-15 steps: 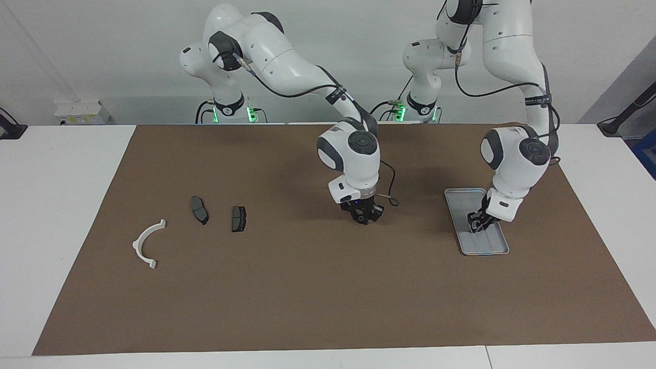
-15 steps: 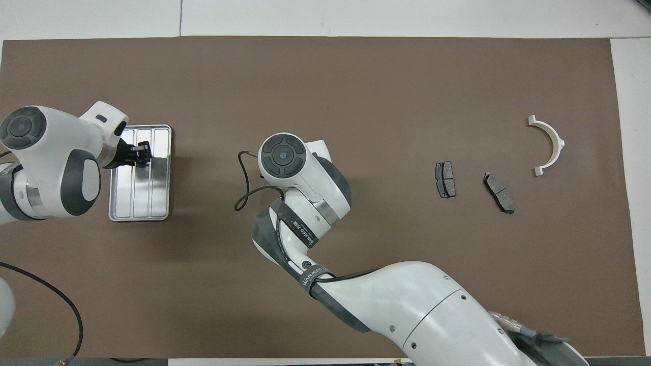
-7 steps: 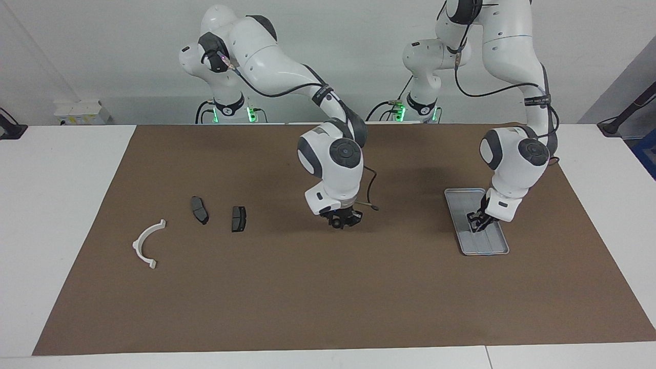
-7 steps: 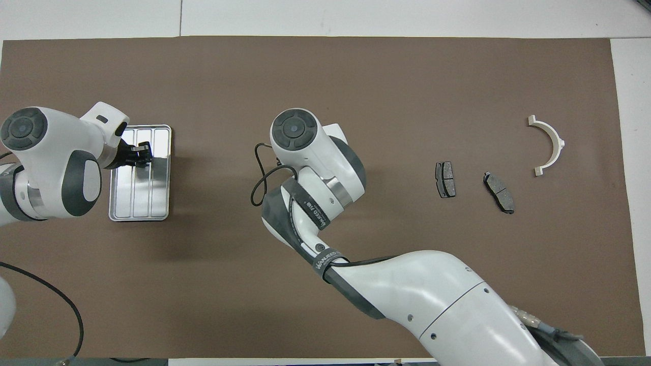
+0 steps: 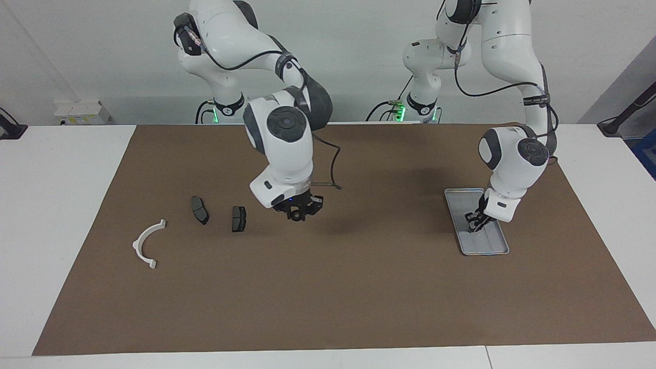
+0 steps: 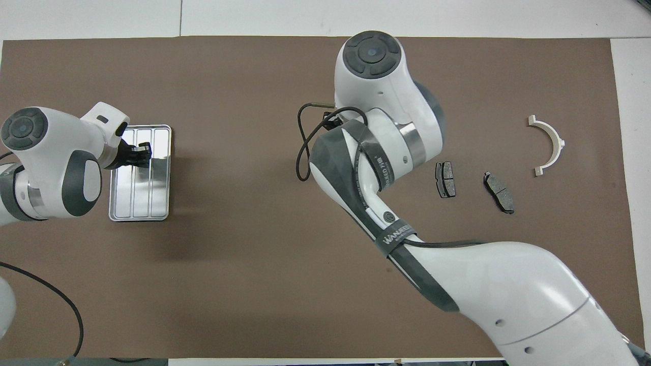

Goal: Place bearing gear from tray to pile

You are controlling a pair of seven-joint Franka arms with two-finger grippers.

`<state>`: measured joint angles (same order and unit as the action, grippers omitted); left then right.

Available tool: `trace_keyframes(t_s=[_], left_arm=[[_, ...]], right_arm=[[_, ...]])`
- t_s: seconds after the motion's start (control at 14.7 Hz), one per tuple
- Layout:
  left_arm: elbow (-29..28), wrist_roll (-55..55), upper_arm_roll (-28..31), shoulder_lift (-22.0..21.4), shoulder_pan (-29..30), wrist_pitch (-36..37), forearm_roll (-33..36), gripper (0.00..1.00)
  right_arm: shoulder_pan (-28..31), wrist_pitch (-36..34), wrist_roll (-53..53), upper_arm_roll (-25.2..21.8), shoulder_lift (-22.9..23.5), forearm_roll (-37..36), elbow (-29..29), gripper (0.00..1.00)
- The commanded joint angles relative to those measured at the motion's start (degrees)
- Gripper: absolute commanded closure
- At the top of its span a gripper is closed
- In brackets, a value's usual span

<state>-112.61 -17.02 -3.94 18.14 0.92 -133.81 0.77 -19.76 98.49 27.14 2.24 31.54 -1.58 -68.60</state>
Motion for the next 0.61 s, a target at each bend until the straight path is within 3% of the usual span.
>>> trace_keyframes(t_s=[0.0, 0.2, 0.41, 0.54], left_arm=[[6.3, -10.4, 0.4, -0.4, -6.6, 7.9, -0.9, 0.98], [12.6, -26.4, 0.6, 1.7, -16.2, 10.5, -0.9, 0.97], [13.0, -37.4, 0.7, 2.8, -25.7, 8.8, -0.6, 0.97], [14.7, -42.5, 0.9, 5.9, -30.5, 7.5, -0.2, 0.98]], right_arm=[[5.4, -1.4, -11.6, 0.8, -1.5, -0.4, -0.9, 1.0], [9.9, -0.2, -21.3, 0.8, -1.8, -1.3, -1.3, 1.0], [12.5, 3.7, -25.5, 0.8, -1.9, -1.4, -4.1, 1.0], [14.1, 8.0, -27.2, 0.8, -2.0, -1.4, -7.6, 1.0]])
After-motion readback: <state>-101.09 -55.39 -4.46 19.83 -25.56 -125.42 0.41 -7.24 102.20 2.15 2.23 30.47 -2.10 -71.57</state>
